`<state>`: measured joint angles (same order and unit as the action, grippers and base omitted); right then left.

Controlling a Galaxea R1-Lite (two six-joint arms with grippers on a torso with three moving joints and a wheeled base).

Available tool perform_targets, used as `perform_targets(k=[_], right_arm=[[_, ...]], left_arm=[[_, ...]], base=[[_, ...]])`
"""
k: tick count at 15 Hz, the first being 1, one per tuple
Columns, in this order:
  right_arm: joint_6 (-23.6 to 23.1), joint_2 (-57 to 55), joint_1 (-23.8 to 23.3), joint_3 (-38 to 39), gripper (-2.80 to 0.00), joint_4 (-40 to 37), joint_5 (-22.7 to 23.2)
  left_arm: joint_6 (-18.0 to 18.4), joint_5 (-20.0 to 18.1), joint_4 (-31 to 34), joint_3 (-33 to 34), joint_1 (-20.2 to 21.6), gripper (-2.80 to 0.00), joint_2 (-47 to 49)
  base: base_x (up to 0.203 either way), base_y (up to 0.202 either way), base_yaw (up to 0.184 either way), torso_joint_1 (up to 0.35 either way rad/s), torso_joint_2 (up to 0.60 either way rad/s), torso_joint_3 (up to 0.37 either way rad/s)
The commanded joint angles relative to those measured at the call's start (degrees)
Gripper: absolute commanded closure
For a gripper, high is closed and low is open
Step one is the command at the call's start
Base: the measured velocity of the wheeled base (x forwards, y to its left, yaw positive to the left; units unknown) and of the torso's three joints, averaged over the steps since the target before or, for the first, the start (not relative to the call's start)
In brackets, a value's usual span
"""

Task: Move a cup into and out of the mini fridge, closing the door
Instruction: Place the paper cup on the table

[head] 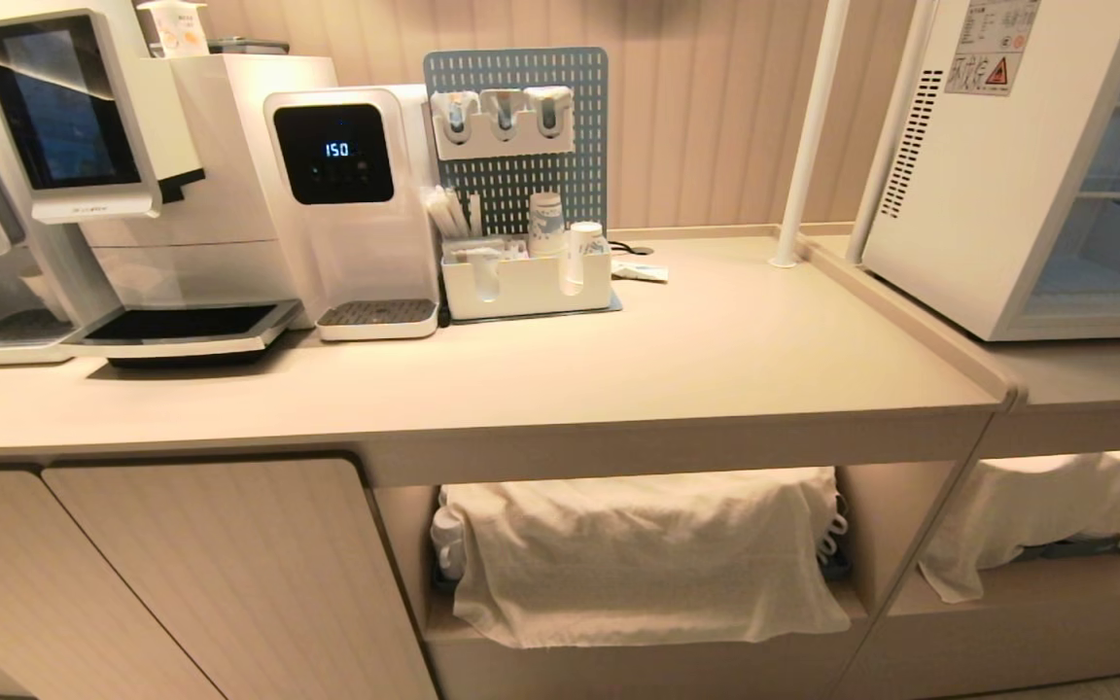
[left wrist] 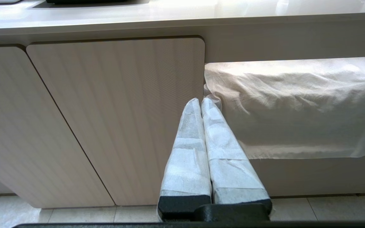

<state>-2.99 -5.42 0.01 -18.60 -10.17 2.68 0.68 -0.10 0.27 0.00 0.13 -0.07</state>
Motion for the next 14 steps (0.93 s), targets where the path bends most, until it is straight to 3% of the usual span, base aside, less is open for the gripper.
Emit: perform_targets(k=[1,4,7,12,14], right_arm=[[3.14,-17.03,0.28,-18.99,0.0,-3.15,1.24],[8.44,-42.01,1.23,-45.96,0.0,-11.49,5.83],[11.26,-64.7,3.7,-64.23,0.0,-19.18,8.82],[13.78,-95.8,6.28,-82.1,0.0,-25.12,11.06],[13.84,-105.02,6.97,-85.1,0.0,-20.61,11.23]], left_arm=[[-0.07,0.01,-0.09,0.0,0.04,0.0,0.0],[-0.07,0.01,-0.09,0.0,0.04,0.0,0.07],[-0.07,0.01,-0.09,0.0,0.04,0.0,0.07],[-0.07,0.01,-0.09,0.0,0.04,0.0,0.07],[-0.07,0.01,-0.09,0.0,0.04,0.0,0.07]], base=[[0.0,0.0,0.0,0.0,0.0,0.0],[0.0,0.0,0.0,0.0,0.0,0.0],[0.0,0.0,0.0,0.0,0.0,0.0],[0.0,0.0,0.0,0.0,0.0,0.0],[0.0,0.0,0.0,0.0,0.0,0.0]])
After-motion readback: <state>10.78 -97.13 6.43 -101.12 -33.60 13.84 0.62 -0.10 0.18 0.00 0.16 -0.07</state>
